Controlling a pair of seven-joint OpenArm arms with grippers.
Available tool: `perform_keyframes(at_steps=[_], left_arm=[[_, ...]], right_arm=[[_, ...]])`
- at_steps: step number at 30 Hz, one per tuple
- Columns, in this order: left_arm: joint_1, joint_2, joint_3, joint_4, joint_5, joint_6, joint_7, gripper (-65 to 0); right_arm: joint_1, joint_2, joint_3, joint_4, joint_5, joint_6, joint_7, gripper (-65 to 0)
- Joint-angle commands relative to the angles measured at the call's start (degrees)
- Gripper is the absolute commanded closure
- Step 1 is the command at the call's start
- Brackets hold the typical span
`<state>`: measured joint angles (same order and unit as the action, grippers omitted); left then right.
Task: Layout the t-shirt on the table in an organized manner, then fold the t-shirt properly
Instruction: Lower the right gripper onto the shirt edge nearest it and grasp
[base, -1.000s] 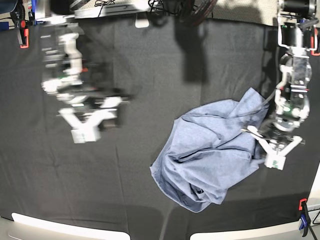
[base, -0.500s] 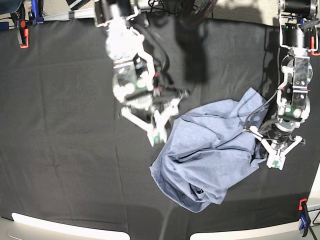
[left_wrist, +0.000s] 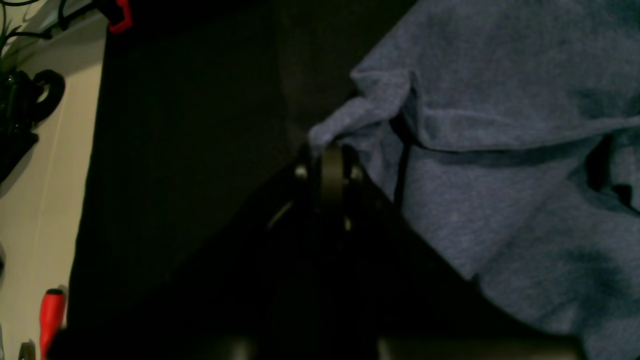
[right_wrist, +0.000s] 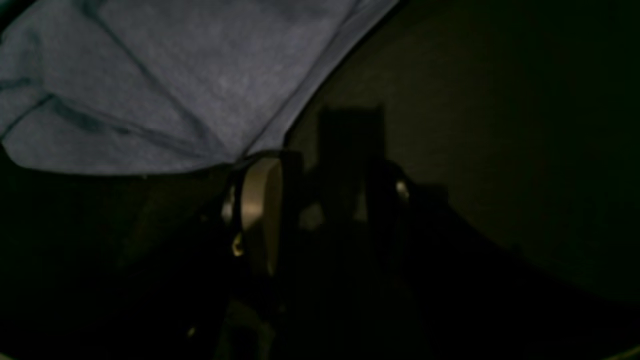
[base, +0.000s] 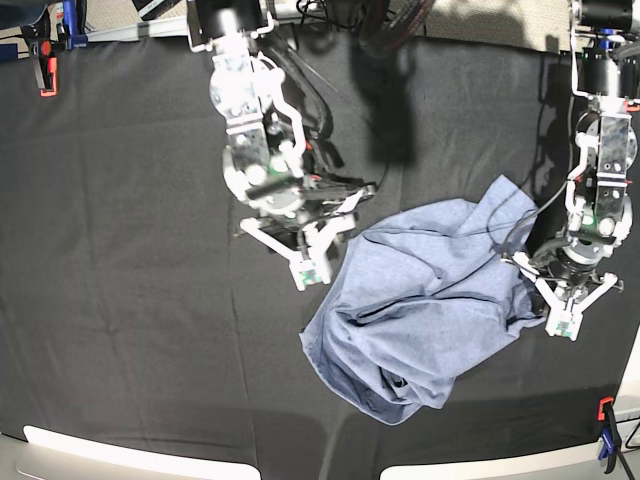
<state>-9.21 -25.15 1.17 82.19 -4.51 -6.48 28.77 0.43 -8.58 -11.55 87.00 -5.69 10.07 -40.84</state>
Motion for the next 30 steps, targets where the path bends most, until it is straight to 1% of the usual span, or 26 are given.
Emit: perform_keyframes(at_steps=[1, 5, 10, 14, 17, 21, 24, 27, 30], left_arm=[[-1.2, -0.8, -0.3, 1.0, -0.1, 0.4, -1.4, 0.0], [-1.2, -0.8, -0.3, 1.0, -0.1, 0.4, -1.4, 0.0], [-1.2, -0.7, -0.3, 1.0, -0.1, 0.4, -1.8, 0.0], [-1.2, -0.7, -0.3, 1.0, -0.1, 0.4, -1.8, 0.0], [-1.2, -0.8, -0.3, 1.0, -0.1, 0.4, -1.7, 0.0], [-1.2, -0.8, -0.3, 1.0, -0.1, 0.4, -1.6, 0.0], [-1.2, -0.8, -0.3, 1.0, -0.1, 0.4, -1.6, 0.0], [-1.2, -0.8, -0.3, 1.0, -0.1, 0.4, -1.6, 0.0], [-1.2, -0.8, -0.3, 1.0, -0.1, 0.4, -1.4, 0.0]], right_arm=[[1.6, -0.4, -0.2, -1.0, 0.3, -0.1, 1.0, -27.3], [5.1, -0.4, -0.2, -8.3, 0.3, -0.1, 2.1, -26.7], [7.4, -0.4, -0.2, -10.7, 2.0, 0.0, 2.1, -17.0], [7.5, -0.4, -0.7, -10.7, 3.3, 0.0, 3.8, -6.1], [7.5, -0.4, -1.7, -10.7, 3.3, 0.1, 4.0, 0.0], [7.5, -0.4, -2.0, -10.6, 2.6, 0.0, 4.0, 0.0], [7.5, -0.4, -2.0, -9.3, 0.0, 0.6, 3.6, 0.0], [7.1, -0.4, -2.0, -6.4, -3.4, 0.7, -0.3, 0.0], [6.2, -0.4, -1.9, -3.4, -8.9, 0.7, -2.9, 0.0]])
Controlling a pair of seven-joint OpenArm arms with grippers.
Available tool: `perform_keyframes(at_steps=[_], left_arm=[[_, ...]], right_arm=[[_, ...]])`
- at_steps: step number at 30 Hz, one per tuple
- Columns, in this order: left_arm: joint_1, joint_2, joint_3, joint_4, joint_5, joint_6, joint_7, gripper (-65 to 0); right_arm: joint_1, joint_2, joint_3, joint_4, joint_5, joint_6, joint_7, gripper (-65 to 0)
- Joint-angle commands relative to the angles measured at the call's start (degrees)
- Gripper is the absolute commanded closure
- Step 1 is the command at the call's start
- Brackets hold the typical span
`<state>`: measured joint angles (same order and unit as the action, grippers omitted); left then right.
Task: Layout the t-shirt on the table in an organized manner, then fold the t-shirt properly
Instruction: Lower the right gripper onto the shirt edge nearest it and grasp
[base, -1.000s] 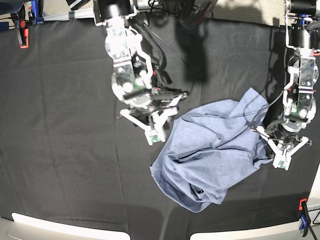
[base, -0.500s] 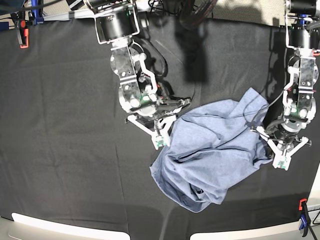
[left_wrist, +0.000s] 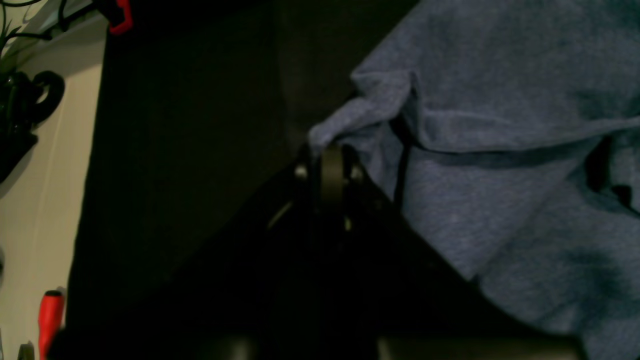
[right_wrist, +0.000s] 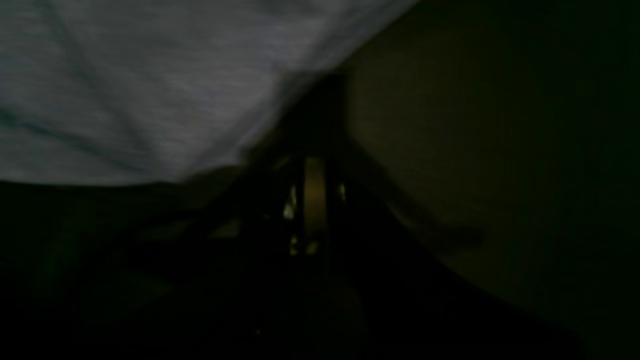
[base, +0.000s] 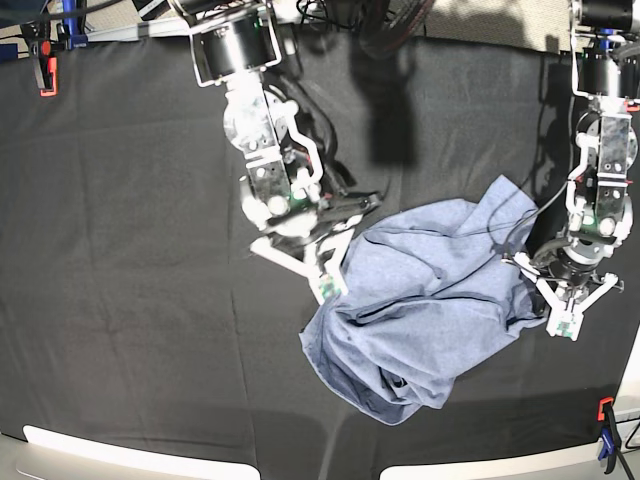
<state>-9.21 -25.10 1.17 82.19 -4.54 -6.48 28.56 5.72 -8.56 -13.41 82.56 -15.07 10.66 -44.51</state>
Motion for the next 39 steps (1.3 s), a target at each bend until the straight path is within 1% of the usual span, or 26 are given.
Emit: perform_keyframes(at_steps=[1, 2, 6, 8, 9, 11, 13, 14, 16, 17, 18, 20, 23, 24, 29, 32, 39], left_arm=[[-1.2, -0.8, -0.3, 1.0, -0.1, 0.4, -1.1, 0.0], [-1.2, -0.8, -0.3, 1.0, -0.1, 0.4, -1.1, 0.0], [-1.2, -0.8, -0.3, 1.0, -0.1, 0.4, -1.1, 0.0], [-1.2, -0.8, -0.3, 1.0, -0.1, 0.4, -1.1, 0.0], [-1.2, -0.8, -0.3, 1.0, -0.1, 0.4, -1.0, 0.0], [-1.1, -0.8, -0.3, 1.0, -0.1, 0.4, -0.9, 0.0], [-1.1, -0.8, -0.3, 1.0, -0.1, 0.4, -0.9, 0.0], [-1.1, -0.8, -0.3, 1.0, -0.1, 0.4, -0.9, 0.0], [-1.1, -0.8, -0.3, 1.0, -0.1, 0.4, -0.9, 0.0], [-1.1, -0.8, -0.3, 1.0, -0.1, 0.4, -0.9, 0.0], [-1.1, -0.8, -0.3, 1.0, -0.1, 0.4, -0.9, 0.0], [-1.1, -0.8, -0.3, 1.0, -0.1, 0.4, -0.9, 0.0], [-1.1, -0.8, -0.3, 1.0, -0.1, 0.4, -1.0, 0.0], [-1.1, -0.8, -0.3, 1.0, -0.1, 0.4, -0.9, 0.0], [-1.1, -0.8, -0.3, 1.0, -0.1, 0.4, -1.4, 0.0], [-1.1, -0.8, -0.3, 1.0, -0.1, 0.4, -1.6, 0.0], [-1.1, -0.8, -0.3, 1.0, -0.1, 0.4, -2.4, 0.0]], right_arm=[[0.4, -0.4, 0.0, 2.4, -0.5, 0.1, 0.4, 0.0], [-0.2, -0.4, 0.0, 3.8, -0.4, 0.0, 0.0, 0.0], [-2.1, 3.9, 0.1, 10.1, 0.2, 0.0, -2.7, 0.0], [-2.8, 5.3, 1.0, 12.5, 3.5, 0.0, -4.7, 0.0], [-3.0, 5.5, 1.9, 13.2, 6.0, 0.0, -6.0, 0.0], [-3.2, 5.3, 4.5, 13.2, 13.8, 0.0, -8.1, 0.0], [-4.0, 4.8, 7.4, 13.0, 21.9, 0.1, -6.9, 0.0], [-4.2, 4.3, 8.8, 13.0, 24.6, 0.5, -5.8, -6.6], [-4.3, 2.9, 11.4, 13.0, 27.8, 2.8, -4.7, -20.9], [-4.2, 2.1, 12.5, 13.0, 28.5, 4.3, -4.6, -25.9], [-4.1, 1.2, 13.2, 12.7, 28.8, 5.5, -4.6, -28.4], [-4.1, -0.2, 13.6, 10.8, 27.8, 5.8, -4.6, -28.6], [-3.6, -0.4, 13.3, 5.5, 21.8, 5.8, -4.4, -28.4], [-3.3, -0.4, 13.4, 3.8, 21.0, 5.8, -4.3, -28.4], [-1.2, -0.4, 12.6, -3.3, 21.0, 5.8, -1.9, -28.3], [-0.1, -0.4, 11.5, -5.9, 21.0, 5.8, -1.1, -26.0], [2.0, -0.4, 4.3, -8.3, 21.3, 5.7, 0.6, -26.0]])
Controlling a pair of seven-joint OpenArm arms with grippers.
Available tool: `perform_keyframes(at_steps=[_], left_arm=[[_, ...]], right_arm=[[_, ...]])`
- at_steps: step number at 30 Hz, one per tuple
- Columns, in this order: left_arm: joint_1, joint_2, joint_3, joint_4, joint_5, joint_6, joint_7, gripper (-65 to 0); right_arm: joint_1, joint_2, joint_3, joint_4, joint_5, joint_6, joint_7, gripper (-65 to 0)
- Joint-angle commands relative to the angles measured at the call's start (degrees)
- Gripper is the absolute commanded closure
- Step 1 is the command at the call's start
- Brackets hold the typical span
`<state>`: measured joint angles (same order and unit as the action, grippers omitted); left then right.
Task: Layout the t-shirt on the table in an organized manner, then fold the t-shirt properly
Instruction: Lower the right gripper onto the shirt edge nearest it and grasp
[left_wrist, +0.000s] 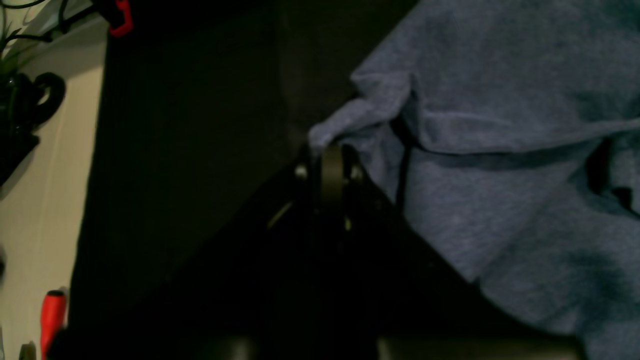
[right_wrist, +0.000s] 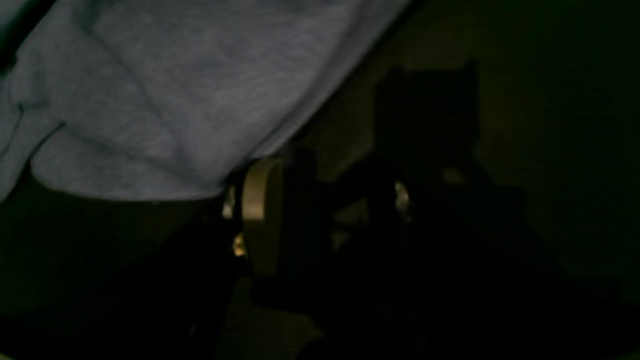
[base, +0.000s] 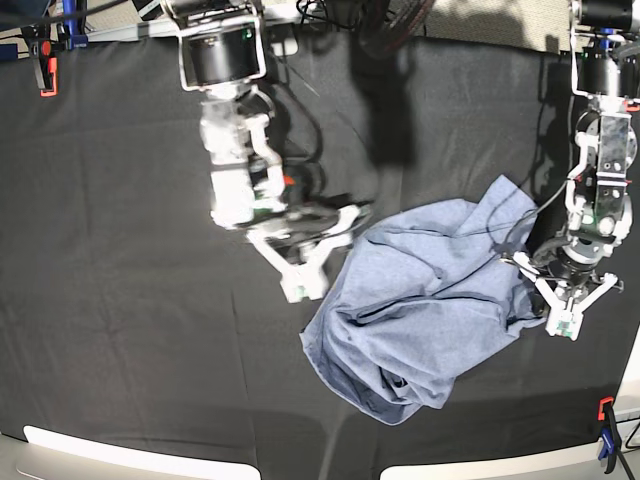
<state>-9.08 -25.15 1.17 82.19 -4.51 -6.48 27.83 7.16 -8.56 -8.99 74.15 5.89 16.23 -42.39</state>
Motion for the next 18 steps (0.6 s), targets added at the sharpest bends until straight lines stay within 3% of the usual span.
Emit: perform_keyframes(at_steps=[1, 6, 9, 13, 15, 18], left_arm=[[-1.2, -0.8, -0.3, 1.0, -0.1, 0.4, -1.7, 0.0], [-1.2, -0.8, -0.3, 1.0, -0.1, 0.4, -1.7, 0.0], [-1.2, -0.8, -0.3, 1.0, -0.1, 0.4, -1.7, 0.0], [-1.2, -0.8, -0.3, 1.0, -0.1, 0.4, -1.7, 0.0], [-1.2, -0.7, -0.3, 1.0, -0.1, 0.4, -1.7, 0.0], [-1.2, -0.8, -0.3, 1.0, -0.1, 0.4, -1.7, 0.0]], right_arm=[[0.8, -0.4, -1.2, 0.1, 0.3, -0.2, -1.5, -26.0], [1.3, -0.4, -4.7, 0.1, 0.3, -3.6, -0.5, -25.9], [1.3, -0.4, -4.9, -0.3, 1.9, -4.7, 1.6, -22.5], [2.9, -0.4, -4.9, -4.7, 3.1, -4.7, 3.6, -20.1], [4.8, -0.4, -4.9, -8.3, 3.3, -4.7, 4.1, -14.8], [7.7, -0.4, -4.9, -12.7, 3.3, -4.6, 3.9, -1.4]])
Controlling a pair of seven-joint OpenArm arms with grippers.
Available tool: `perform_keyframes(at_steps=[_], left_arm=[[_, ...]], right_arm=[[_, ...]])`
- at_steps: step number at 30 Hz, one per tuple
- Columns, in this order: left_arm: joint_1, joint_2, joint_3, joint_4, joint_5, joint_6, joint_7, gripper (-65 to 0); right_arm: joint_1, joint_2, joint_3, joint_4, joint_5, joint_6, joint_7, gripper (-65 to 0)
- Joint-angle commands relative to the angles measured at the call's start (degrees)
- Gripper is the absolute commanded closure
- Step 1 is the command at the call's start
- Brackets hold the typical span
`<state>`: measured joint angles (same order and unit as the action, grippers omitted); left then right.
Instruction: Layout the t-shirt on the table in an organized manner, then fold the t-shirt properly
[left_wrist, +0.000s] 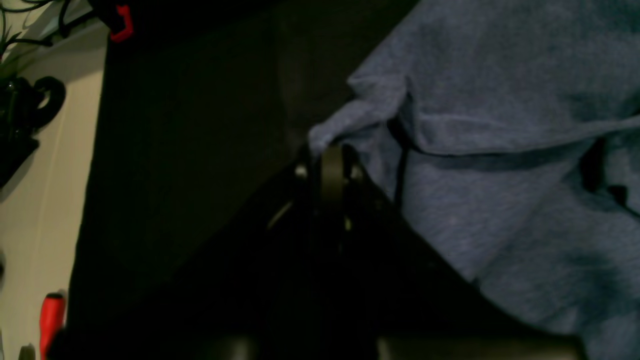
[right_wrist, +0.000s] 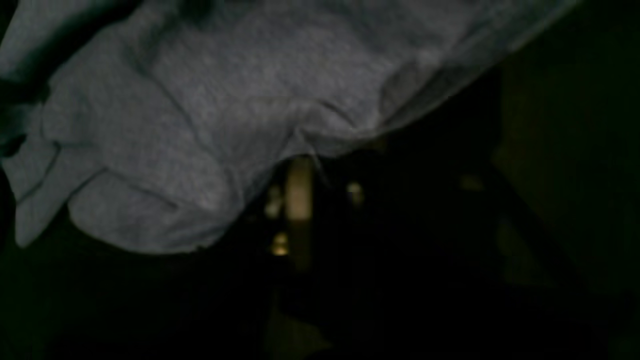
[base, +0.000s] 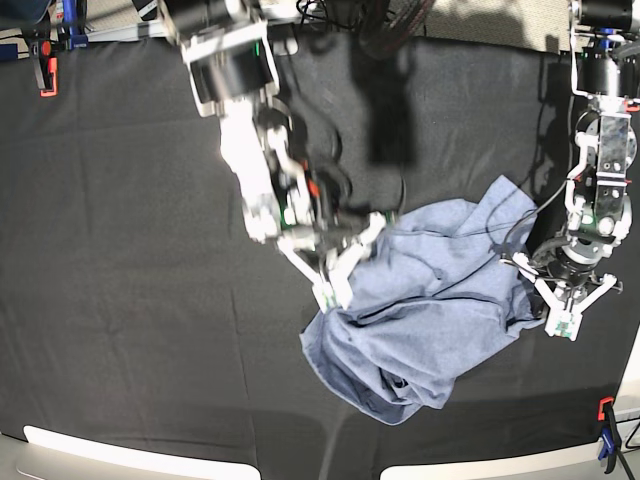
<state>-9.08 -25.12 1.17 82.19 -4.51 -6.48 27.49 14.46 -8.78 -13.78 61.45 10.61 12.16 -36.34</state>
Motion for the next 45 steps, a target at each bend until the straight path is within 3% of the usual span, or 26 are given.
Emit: perform_keyframes(at_steps=[1, 6, 13, 16, 20, 26, 30, 32, 36, 37, 41, 45], left_arm=[[-1.2, -0.8, -0.3, 1.0, -0.1, 0.4, -1.2, 0.0], [-1.2, -0.8, -0.3, 1.0, -0.1, 0.4, 0.7, 0.0], [-1.2, -2.8, -0.3, 1.0, -0.7, 0.4, 4.5, 0.0], [-0.8, -5.1, -0.3, 1.0, -5.9, -0.1, 7.5, 0.0], [2.3, -8.3, -0.3, 1.1, -13.4, -4.1, 7.6, 0.0], [7.6, -9.3, -0.3, 1.1, -15.2, -5.8, 6.7, 0.0], [10.2, -9.2, -0.3, 1.1, -15.1, -5.8, 6.8, 0.0], [10.8, -9.2, -0.3, 1.1, -15.1, -5.9, 6.6, 0.0], [10.8, -9.2, -0.3, 1.1, -15.1, -5.8, 6.4, 0.0], [10.8, -9.2, -0.3, 1.1, -15.1, -5.8, 6.4, 0.0], [10.8, -9.2, -0.3, 1.1, -15.1, -5.8, 6.4, 0.0], [10.8, -9.2, -0.3, 1.1, -15.1, -5.8, 6.4, 0.0]], right_arm=[[0.9, -0.2, -0.1, -0.3, -1.4, -0.5, -2.8, 0.0], [1.2, -0.2, -0.1, 1.6, -3.7, 0.1, -8.5, 0.0], [-4.4, -0.2, 0.9, 16.7, -21.9, 0.9, -18.3, 0.0], [-6.6, 4.6, 1.9, 26.2, -20.2, 1.0, -21.3, 0.0], [-9.0, 11.1, 5.0, 31.6, -20.2, 1.1, -23.0, 0.0], [-10.7, 20.5, 12.2, 31.6, -18.3, 1.5, -23.0, 0.0], [-11.2, 26.2, 16.8, 31.6, -12.4, 3.8, -23.1, 0.0], [-11.5, 27.5, 18.8, 31.6, -5.0, 4.3, -23.1, 0.0], [-11.6, 26.2, 19.9, 31.6, 13.1, 8.5, -25.4, 0.0], [-11.7, 25.1, 19.9, 31.6, 15.4, 10.1, -25.7, -4.2], [-11.8, 19.7, 19.9, 31.5, 16.2, 14.8, -25.6, -28.5], [-11.8, 14.9, 19.0, 30.9, 10.0, 14.8, -22.2, -30.1]])
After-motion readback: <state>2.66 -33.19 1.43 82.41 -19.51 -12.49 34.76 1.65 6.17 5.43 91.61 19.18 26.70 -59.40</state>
